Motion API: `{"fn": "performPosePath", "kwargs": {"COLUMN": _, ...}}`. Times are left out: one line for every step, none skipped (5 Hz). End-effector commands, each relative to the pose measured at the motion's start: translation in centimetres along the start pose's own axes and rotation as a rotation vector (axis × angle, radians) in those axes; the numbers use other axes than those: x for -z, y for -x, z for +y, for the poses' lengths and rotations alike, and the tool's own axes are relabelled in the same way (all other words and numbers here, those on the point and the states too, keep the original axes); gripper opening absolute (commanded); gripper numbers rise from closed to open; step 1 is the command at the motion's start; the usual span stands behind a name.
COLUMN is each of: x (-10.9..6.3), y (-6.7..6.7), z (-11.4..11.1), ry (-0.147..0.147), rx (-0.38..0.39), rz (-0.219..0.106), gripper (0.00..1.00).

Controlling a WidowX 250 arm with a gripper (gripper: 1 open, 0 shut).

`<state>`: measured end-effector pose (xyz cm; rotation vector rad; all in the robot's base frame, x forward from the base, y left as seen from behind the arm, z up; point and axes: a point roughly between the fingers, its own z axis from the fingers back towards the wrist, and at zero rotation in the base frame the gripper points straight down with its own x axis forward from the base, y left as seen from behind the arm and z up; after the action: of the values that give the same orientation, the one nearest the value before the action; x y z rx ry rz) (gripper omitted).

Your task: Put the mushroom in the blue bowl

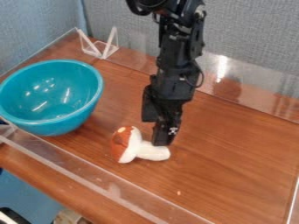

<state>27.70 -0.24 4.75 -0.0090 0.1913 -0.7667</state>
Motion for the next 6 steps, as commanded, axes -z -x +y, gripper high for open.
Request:
{"fn": "performPosePath", "kwargs": {"x": -1.2, "y": 0.6, "z": 0.5, "ry": -0.038, "rx": -0.016, "rz": -0.039, "gripper": 1.0}}
{"fn": "performPosePath", "kwargs": {"x": -0.8, "y": 0.9, "z": 0.7, "ry": -0.031, "rx": -0.028, "rz": -0.036, "gripper": 1.0}}
{"fn": "performPosePath", "kwargs": {"x": -0.3, "y": 1.3, "z": 0.8, "ry": -0.024, "rx": -0.037, "rz": -0.035, "gripper": 1.0}}
{"fn": "performPosePath", "kwargs": {"x": 0.2, "y": 1.6, "z": 0.9, "ry": -0.017, "rx": -0.047, "rz": -0.037, "gripper": 1.0}}
{"fn": "performPosePath", "kwargs": {"x": 0.7, "y": 1.9, "z": 1.1, "ry": -0.011, "rx": -0.056, "rz": -0.035, "gripper": 1.0}}
{"fn": "performPosePath", "kwargs": {"x": 1.3, "y": 2.1, "z": 1.2, "ry": -0.004, "rx": -0.063, "rz": -0.031, "gripper": 1.0}}
